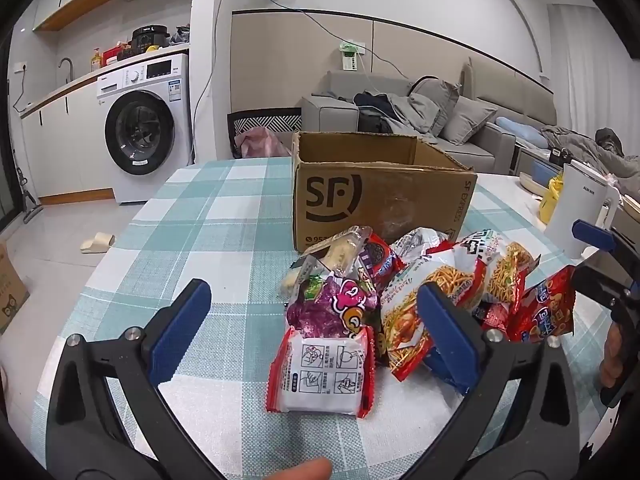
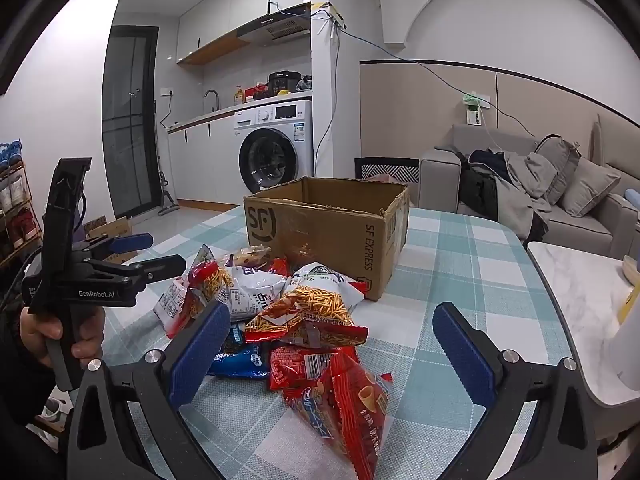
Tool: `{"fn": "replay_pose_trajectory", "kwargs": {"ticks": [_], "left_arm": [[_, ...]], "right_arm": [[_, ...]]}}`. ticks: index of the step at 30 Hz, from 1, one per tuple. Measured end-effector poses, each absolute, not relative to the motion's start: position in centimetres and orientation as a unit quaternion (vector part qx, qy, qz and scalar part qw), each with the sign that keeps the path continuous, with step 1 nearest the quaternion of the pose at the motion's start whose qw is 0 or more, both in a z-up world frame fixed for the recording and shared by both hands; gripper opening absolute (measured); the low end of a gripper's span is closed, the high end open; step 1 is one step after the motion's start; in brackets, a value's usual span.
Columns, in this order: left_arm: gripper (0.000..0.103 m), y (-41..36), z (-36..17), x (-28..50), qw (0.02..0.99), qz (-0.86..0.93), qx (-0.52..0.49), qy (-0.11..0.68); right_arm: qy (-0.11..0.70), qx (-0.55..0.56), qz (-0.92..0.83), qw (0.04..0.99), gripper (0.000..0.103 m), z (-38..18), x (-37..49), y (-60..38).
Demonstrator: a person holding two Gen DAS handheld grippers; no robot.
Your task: Organize snacks
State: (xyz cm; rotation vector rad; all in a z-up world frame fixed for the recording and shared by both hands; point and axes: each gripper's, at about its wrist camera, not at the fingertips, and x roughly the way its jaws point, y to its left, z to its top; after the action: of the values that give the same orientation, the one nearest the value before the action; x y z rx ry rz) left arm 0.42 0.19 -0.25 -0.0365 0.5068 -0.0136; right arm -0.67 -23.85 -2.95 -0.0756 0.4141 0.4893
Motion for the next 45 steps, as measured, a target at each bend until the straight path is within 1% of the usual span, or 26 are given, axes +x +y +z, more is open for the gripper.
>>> {"fn": "replay_pose_trajectory", "kwargs": {"ticks": [45], "left_arm": [[0.103, 0.30, -0.40, 0.64, 0.967, -0.008, -0.019, 0.253]], "right_arm": [[0.204, -0.035, 0.242, 0.948, 0.103, -2.87, -0.84, -23.57]]}}
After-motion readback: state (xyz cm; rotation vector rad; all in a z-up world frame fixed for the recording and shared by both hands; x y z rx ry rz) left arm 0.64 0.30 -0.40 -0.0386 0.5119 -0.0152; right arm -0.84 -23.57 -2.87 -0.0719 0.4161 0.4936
